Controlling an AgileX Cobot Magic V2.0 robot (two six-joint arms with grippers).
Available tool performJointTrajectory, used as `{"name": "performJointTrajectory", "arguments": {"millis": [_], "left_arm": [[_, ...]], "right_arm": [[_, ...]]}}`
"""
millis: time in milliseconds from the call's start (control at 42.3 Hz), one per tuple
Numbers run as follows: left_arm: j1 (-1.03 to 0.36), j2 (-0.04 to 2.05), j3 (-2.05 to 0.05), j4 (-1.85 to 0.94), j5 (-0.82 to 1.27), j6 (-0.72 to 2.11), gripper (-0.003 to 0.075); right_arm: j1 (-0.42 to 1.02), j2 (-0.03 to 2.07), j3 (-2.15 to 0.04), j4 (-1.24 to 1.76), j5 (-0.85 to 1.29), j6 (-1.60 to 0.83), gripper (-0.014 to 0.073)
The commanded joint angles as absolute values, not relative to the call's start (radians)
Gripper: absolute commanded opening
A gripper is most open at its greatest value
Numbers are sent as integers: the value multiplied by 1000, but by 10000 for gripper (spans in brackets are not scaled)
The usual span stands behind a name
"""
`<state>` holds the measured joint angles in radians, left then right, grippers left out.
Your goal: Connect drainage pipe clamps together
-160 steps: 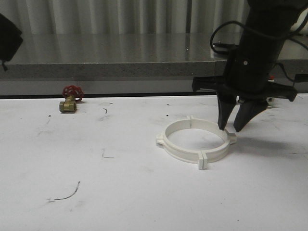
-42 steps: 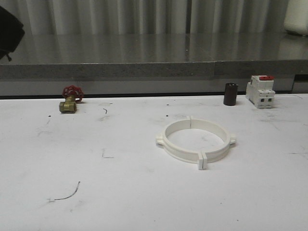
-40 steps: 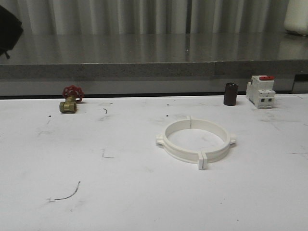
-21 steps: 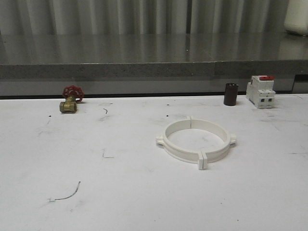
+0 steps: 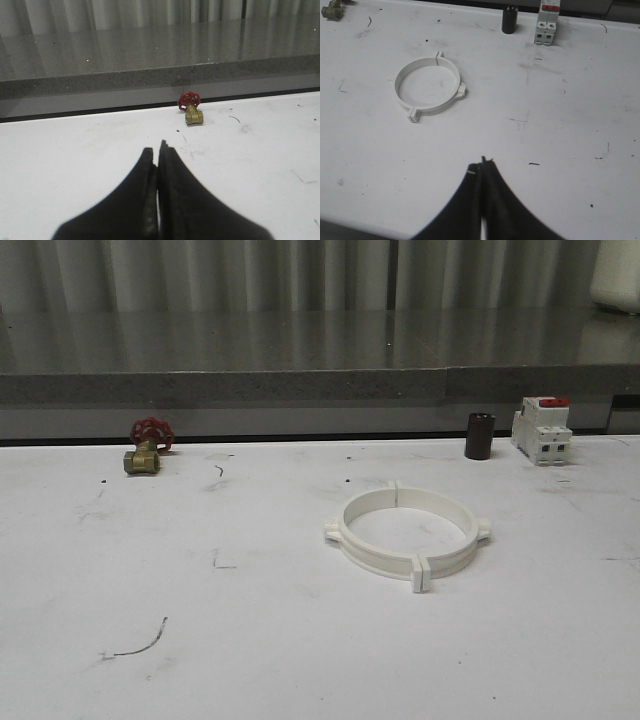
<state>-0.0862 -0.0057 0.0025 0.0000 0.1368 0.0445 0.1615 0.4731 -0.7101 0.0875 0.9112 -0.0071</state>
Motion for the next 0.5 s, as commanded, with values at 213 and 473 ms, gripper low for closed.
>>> {"name": "performJointTrajectory", "arguments": {"millis": [213,473], "left_arm": [[-87,-17,28,9,0,0,-20],[-27,-17,28,-15,0,0,-20]], "right_arm": [[157,479,-734,92,855,-16,-120],[157,479,-734,92,855,-16,-120]]}}
